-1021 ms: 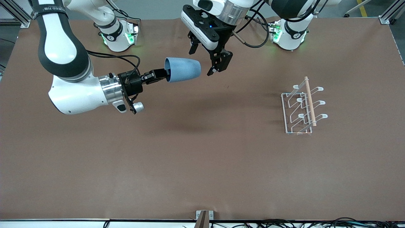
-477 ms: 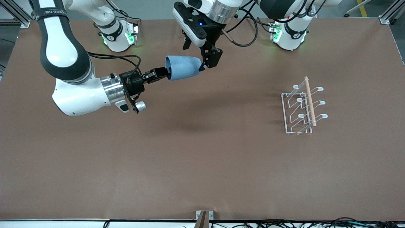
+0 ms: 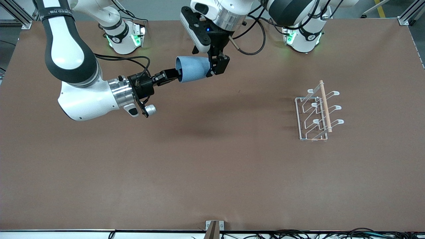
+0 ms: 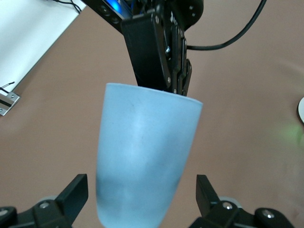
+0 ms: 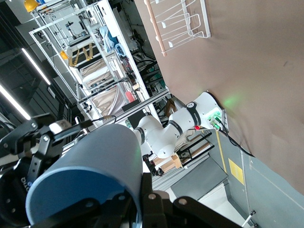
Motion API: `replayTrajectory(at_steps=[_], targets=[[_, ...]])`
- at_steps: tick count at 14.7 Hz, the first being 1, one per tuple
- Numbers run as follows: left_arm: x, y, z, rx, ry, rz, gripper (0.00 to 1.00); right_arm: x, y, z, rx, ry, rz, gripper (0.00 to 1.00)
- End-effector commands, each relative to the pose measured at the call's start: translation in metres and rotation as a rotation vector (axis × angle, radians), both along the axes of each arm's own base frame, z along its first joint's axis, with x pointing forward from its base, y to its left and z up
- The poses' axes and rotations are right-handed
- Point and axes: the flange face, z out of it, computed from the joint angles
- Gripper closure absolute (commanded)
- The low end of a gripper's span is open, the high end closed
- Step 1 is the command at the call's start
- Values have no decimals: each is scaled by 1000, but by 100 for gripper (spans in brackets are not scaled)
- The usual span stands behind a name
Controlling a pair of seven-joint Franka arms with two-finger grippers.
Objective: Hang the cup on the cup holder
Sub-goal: 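Grasp the blue cup's base with the left gripper beside the right gripper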
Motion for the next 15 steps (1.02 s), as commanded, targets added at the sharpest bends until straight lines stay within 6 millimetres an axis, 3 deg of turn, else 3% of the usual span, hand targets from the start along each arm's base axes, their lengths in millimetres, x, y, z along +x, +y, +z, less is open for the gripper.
replayTrajectory(at_steps=[1, 4, 7, 9, 15], targets=[[4, -4, -2, -10, 8, -28, 2, -3, 2, 5, 26, -5, -3, 94], [7, -4, -7, -4, 5, -52, 14, -4, 3, 5, 26, -7, 0, 92], [8, -6, -13, -2, 16, -54, 45, -4, 3, 5, 27, -5, 0, 90], [5, -8, -12, -1, 14, -58, 59, -4, 3, 5, 26, -5, 0, 89], [11, 2, -8, 25, -10, -53, 59, -3, 2, 4, 24, 2, -3, 83]])
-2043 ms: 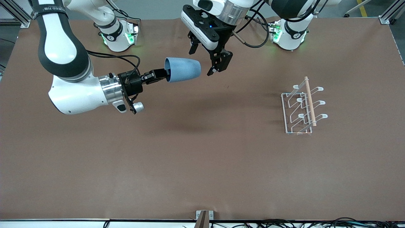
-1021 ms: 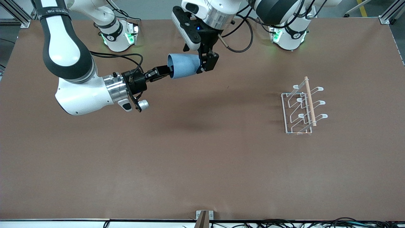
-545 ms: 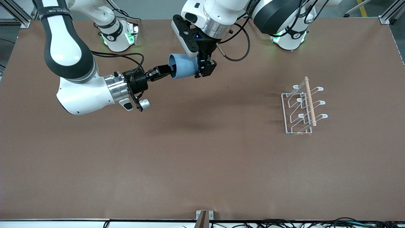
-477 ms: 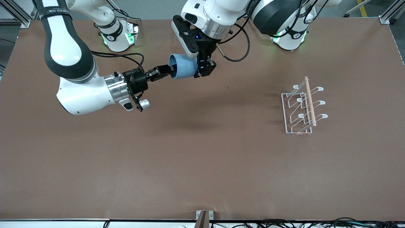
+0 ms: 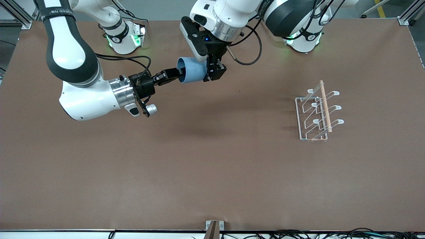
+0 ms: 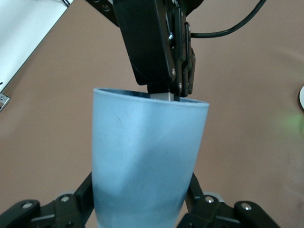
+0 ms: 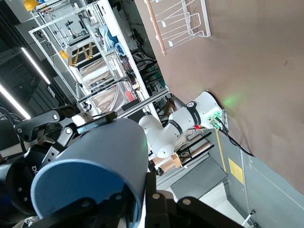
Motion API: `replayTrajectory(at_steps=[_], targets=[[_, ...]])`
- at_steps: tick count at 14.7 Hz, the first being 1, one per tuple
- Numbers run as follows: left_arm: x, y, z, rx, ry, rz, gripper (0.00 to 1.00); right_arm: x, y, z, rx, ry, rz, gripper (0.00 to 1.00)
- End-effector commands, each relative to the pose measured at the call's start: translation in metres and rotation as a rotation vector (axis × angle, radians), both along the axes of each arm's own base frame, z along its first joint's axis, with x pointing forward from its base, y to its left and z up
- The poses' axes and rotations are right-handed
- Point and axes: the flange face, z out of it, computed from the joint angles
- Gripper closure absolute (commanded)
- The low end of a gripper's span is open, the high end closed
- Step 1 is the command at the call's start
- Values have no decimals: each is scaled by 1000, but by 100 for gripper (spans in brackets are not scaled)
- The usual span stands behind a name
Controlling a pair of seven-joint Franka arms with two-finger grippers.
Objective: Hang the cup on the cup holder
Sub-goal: 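Grasp the blue cup's base with the left gripper beside the right gripper, then open the right gripper while the left gripper carries the cup toward the holder, then tilt the cup with the left gripper and slide it onto a hook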
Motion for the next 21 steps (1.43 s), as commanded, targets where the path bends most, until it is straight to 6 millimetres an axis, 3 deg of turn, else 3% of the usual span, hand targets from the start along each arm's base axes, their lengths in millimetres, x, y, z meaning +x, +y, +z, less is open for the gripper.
replayTrajectory(at_steps=[1, 2, 3, 7, 11, 14, 18, 20, 21], targets=[[2, 8, 7, 37, -4, -16, 59, -2, 1, 4, 22, 5, -5, 70], [0, 12, 6, 68, 14, -17, 59, -2, 0, 5, 23, -1, -5, 21], [3, 20, 4, 98, 30, -12, 59, -1, -2, 6, 23, -3, -8, 0], [12, 55, -3, 303, 20, 12, 58, 7, -18, 4, 8, -12, -30, 0], [39, 115, -21, 556, 49, 6, 58, 31, -90, -21, -245, -100, -82, 0], [77, 180, -33, 685, 82, -70, 58, 36, -136, -32, -477, -185, -63, 0], [124, 262, -51, 830, 105, -177, 57, 40, -212, -9, -794, -342, -58, 0], [133, 281, -67, 967, 134, -227, 57, 45, -263, 13, -911, -384, -76, 0], [136, 286, -72, 1030, 128, -257, 57, 47, -279, 25, -955, -396, -77, 0]])
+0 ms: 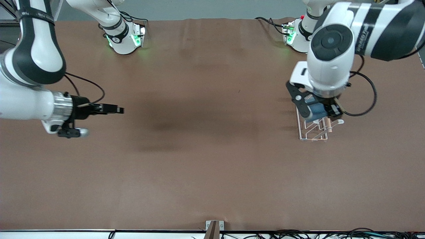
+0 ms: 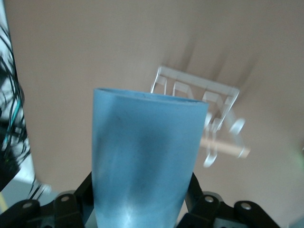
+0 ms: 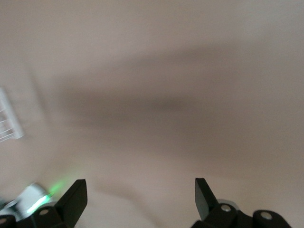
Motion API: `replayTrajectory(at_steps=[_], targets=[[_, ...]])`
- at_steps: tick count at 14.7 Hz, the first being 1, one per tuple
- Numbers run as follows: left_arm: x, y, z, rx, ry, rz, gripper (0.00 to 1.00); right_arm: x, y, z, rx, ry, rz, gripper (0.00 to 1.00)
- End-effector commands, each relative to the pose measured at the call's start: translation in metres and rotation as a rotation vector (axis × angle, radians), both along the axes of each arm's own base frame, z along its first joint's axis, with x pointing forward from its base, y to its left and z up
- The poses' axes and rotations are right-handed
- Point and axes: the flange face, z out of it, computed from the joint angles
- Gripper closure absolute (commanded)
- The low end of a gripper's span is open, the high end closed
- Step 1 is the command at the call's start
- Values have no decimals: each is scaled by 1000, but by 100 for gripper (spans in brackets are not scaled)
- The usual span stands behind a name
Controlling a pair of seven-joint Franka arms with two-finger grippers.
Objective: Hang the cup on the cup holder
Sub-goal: 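Tilt the cup with the left gripper and slide it onto a hook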
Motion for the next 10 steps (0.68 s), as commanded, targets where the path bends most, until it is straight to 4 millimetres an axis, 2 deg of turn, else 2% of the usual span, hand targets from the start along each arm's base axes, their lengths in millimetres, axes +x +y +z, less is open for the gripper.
replayTrajectory(at_steps=[1, 3, 4, 5, 7, 9, 10], targets=[[5, 2, -18, 172, 32, -110, 57, 0, -50, 47, -126, -56, -13, 0], [25, 18, -49, 277, 104, -213, 56, 5, -61, 89, -209, -122, -8, 0], [36, 30, -64, 315, 135, -237, 56, 3, -63, 104, -254, -126, 7, 0], [41, 33, -79, 335, 160, -252, 56, 1, -66, 118, -299, -128, 21, 0], [36, 30, -99, 403, 202, -258, 56, -5, -70, 145, -325, -147, 17, 0], [28, 28, -115, 506, 223, -255, 58, -11, -73, 156, -325, -136, 12, 0], [26, 29, -126, 551, 224, -261, 58, -15, -74, 169, -326, -137, 12, 0]])
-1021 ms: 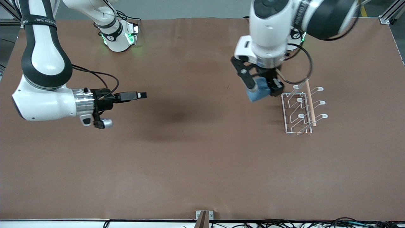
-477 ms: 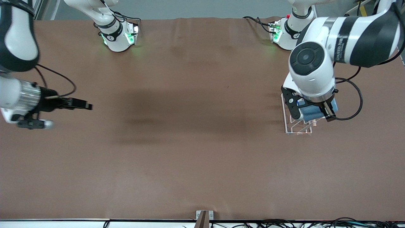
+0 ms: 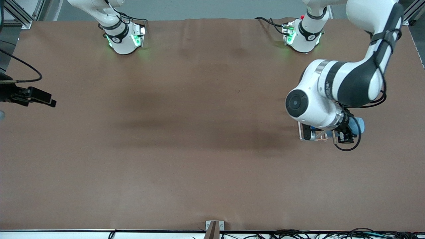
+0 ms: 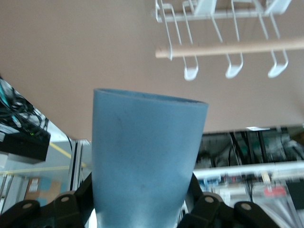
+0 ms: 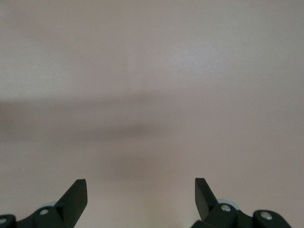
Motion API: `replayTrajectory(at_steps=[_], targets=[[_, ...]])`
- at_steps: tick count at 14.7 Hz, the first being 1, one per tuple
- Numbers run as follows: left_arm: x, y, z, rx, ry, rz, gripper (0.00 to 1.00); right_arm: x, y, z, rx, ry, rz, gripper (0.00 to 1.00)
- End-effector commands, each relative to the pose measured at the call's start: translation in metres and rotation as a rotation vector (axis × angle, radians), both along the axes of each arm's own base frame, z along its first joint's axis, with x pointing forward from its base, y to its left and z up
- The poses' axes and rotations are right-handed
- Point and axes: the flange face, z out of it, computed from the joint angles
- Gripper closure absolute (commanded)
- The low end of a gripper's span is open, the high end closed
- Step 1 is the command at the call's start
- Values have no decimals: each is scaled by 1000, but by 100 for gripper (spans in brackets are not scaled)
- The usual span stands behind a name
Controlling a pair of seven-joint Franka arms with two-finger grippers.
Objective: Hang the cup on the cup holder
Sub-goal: 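Tilt the cup with the left gripper and slide it onto a hook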
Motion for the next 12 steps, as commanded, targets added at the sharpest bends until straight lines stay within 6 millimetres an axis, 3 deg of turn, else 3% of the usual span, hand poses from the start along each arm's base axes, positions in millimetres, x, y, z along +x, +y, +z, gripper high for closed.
replayTrajectory(at_steps=[1, 3, 4, 6, 12], targets=[[-13, -4, -17, 141, -13, -36, 59, -11, -2, 30, -21, 5, -5, 0], [-29, -19, -41, 215, -36, -47, 59, -37, 0, 67, -16, -41, -13, 0], [-37, -24, -50, 258, -60, -27, 60, -43, 0, 70, -13, -46, -11, 0], [-54, -38, -67, 340, -107, 7, 60, -53, -1, 67, -12, -31, -12, 0], [-71, -50, -105, 411, -224, 84, 59, -74, -2, 49, -5, -55, -17, 0]])
